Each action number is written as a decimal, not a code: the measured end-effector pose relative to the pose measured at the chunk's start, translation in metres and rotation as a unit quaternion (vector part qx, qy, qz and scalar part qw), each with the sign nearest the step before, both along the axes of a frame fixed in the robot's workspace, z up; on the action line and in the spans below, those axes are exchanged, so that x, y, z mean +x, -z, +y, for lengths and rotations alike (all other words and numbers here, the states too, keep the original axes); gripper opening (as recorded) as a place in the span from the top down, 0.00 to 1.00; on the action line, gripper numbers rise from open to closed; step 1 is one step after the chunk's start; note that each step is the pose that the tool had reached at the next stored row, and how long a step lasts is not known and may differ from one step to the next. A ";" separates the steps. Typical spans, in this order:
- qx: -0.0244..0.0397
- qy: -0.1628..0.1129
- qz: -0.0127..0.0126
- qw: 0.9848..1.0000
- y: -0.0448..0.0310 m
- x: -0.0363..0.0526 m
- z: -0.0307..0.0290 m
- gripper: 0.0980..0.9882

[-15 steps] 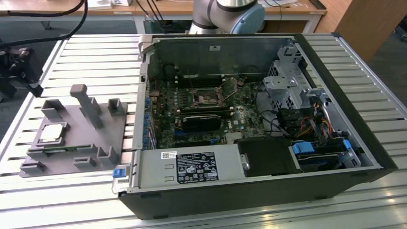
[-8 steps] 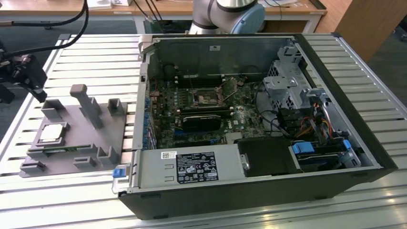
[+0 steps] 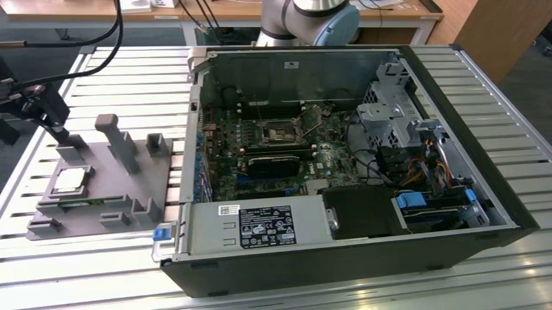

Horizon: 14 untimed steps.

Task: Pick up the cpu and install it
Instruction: 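Pick up the cpu and move it towards the insertion slot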

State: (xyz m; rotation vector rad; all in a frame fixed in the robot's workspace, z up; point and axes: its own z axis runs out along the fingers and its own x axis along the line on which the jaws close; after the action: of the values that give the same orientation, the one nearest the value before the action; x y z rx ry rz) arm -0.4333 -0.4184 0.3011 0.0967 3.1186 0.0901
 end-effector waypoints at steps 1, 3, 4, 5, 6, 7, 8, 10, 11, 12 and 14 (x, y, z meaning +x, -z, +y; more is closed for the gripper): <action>0.000 0.000 0.001 1.000 0.0013 -0.0002 0.0000 0.24; 0.000 0.000 0.004 1.000 0.0041 -0.0005 0.0000 0.24; 0.000 0.000 0.004 1.000 0.0058 -0.0006 0.0000 0.24; 0.000 0.000 0.005 1.000 0.0075 -0.0005 0.0000 0.24; 0.000 0.000 0.005 1.000 0.0091 -0.0005 0.0000 0.24; 0.001 0.000 0.005 1.000 0.0101 -0.0005 0.0000 0.24; 0.001 0.000 0.005 1.000 0.0109 -0.0005 0.0000 0.24; 0.001 0.000 0.005 1.000 0.0110 -0.0005 0.0000 0.24; 0.001 0.000 0.005 1.000 0.0111 -0.0005 0.0000 0.24; 0.001 0.000 0.005 1.000 0.0112 -0.0005 0.0000 0.24; 0.001 0.000 0.005 1.000 0.0118 -0.0002 0.0001 0.24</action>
State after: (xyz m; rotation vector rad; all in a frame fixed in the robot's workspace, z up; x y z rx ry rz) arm -0.4334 -0.4183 0.2893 0.0976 3.1281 0.0939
